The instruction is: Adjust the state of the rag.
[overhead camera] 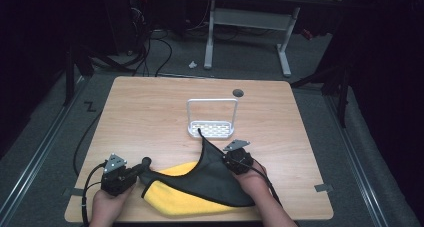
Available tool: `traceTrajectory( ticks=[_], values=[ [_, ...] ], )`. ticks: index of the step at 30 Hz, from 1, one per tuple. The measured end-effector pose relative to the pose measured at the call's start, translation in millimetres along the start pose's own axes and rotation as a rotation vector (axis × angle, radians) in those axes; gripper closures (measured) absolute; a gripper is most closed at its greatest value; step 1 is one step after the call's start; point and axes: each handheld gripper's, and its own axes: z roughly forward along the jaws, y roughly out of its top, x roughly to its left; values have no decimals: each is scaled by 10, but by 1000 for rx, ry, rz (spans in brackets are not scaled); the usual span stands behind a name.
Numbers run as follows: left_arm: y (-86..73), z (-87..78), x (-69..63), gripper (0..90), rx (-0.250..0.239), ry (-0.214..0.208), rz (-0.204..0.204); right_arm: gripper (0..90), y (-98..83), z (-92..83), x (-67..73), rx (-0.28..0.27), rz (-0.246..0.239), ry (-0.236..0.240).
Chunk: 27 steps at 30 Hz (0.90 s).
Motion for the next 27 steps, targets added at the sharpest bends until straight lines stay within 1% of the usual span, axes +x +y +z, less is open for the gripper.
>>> traceTrajectory(
  ticks=[2, 3, 5, 6, 9, 12, 14, 17, 19, 20, 21, 22, 23, 25, 26, 27],
  values=[
    [14, 27, -24, 851, -2, -2, 7, 889, -91, -74, -54, 4, 14, -19],
    [24, 49, -36, 851, -2, -1, 11, 889, -158, -120, -99, 1, 30, -26],
    [49, 107, -64, 851, 0, -14, 9, 888, -313, -225, -204, -8, 65, -37],
    [67, 144, -88, 851, 2, -20, 10, 888, -395, -282, -252, -13, 86, -38],
    [140, 280, -187, 852, 15, -38, 29, 888, -621, -436, -368, -30, 121, -63],
    [257, 448, -294, 852, 23, -39, 77, 888, -779, -548, -459, -38, 143, -93],
    [350, 602, -328, 851, 27, -32, 84, 887, -840, -582, -522, -43, 154, -118],
    [474, 848, -328, 847, 61, -5, 97, 886, -849, -563, -644, -48, 184, -151],
    [544, 955, -305, 837, 69, 11, 94, 883, -821, -522, -716, -53, 201, -160],
    [564, 985, -293, 821, 65, 10, 83, 875, -805, -502, -740, -55, 205, -163],
    [576, 998, -278, 773, 70, 13, 71, 844, -787, -492, -752, -54, 209, -160],
    [582, 967, -243, 689, 70, 20, 40, 806, -772, -499, -752, -60, 210, -163],
    [575, 934, -234, 598, 57, 17, 25, 778, -767, -556, -729, -88, 206, -167],
    [560, 848, -234, 534, 40, 14, 16, 750, -785, -616, -700, -112, 202, -160],
    [546, 783, -254, 507, 26, 13, 19, 746, -800, -643, -683, -119, 200, -159],
    [526, 689, -294, 506, 6, -10, 23, 742, -822, -675, -660, -124, 192, -155]
  ],
)
